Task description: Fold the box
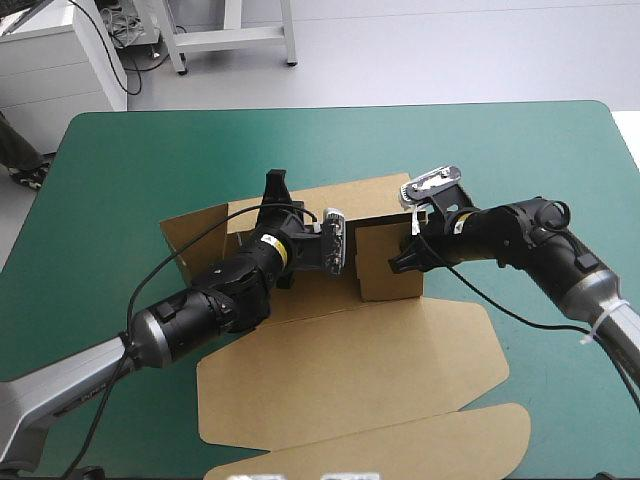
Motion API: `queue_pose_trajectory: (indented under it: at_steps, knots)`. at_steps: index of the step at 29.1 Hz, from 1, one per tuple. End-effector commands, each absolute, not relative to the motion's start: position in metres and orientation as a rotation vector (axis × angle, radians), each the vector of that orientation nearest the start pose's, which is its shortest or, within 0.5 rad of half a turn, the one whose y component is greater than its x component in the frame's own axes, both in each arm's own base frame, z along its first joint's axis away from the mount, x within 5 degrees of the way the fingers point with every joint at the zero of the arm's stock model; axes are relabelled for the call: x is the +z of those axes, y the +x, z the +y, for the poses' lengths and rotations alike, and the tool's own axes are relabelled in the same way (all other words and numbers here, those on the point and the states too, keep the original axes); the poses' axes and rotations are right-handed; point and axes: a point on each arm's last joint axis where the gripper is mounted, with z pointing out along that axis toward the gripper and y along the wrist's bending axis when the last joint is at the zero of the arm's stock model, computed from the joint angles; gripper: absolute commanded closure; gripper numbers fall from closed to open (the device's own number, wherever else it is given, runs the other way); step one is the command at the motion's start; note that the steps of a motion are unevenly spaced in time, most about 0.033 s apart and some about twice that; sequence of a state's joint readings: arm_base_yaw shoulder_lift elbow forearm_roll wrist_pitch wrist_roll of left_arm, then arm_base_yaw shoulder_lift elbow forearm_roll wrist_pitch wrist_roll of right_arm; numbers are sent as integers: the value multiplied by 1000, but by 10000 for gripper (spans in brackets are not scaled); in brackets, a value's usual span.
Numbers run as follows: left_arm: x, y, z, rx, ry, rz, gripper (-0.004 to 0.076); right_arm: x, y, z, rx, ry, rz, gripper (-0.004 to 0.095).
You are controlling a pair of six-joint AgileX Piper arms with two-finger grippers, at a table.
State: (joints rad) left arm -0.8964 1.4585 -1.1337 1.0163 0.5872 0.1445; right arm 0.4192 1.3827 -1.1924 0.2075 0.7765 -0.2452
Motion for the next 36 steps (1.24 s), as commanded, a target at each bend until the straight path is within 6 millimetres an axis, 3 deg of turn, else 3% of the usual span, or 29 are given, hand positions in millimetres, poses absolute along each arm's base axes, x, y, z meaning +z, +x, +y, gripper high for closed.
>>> queue_pose_trajectory:
  at_steps: [1, 15, 27, 34, 36]
  knots:
    - [335, 231, -225, 563, 1553, 1439, 731, 366, 261, 130, 312, -676, 2163, 484]
    - [335, 231, -225, 556, 1551, 1445, 731, 345, 277, 137, 301, -679, 2219, 455]
    - [334, 231, -226, 540, 1551, 1449, 731, 345, 283, 140, 339, -621, 2196, 456]
    - [333, 230, -226, 528, 1548, 1456, 731, 326, 294, 145, 352, -612, 2259, 530]
    - [333, 230, -227, 526, 1548, 1453, 731, 320, 297, 148, 369, -598, 2286, 601]
